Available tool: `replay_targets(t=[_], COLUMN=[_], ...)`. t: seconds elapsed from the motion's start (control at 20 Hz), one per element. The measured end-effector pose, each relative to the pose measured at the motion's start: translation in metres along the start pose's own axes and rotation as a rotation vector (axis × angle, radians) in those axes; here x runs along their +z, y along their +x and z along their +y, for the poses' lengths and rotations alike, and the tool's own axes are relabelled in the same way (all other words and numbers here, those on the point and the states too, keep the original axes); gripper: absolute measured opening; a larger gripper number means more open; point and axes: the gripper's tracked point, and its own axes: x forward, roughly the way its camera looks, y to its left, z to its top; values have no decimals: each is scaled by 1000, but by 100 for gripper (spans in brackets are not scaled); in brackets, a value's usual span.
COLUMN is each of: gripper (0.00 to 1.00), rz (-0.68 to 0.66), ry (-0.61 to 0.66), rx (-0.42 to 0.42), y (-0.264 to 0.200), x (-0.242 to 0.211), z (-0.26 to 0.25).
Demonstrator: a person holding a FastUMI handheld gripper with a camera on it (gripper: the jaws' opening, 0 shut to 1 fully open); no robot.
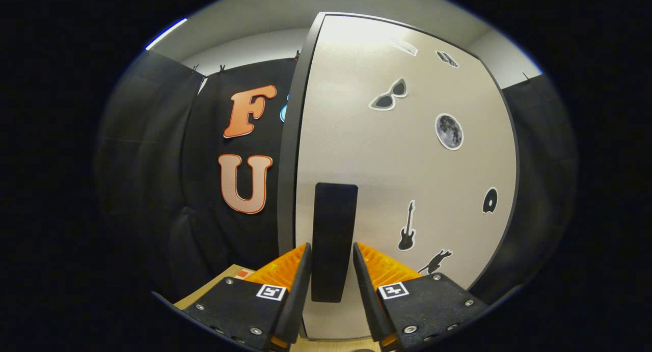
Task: Open the shoe cabinet door, grab the shoes and put them into the shoe cabinet, then close the shoe cabinet door.
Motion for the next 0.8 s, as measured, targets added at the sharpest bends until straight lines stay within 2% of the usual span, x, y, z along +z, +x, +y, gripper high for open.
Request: replay_targets(t=[0.1,0.3,0.8], gripper=[40,33,27], rz=[-4,3,43], ry=[-5,28,56], rx=[-4,2,17], y=[-2,-3,-26], x=[1,0,4], z=[0,0,-6])
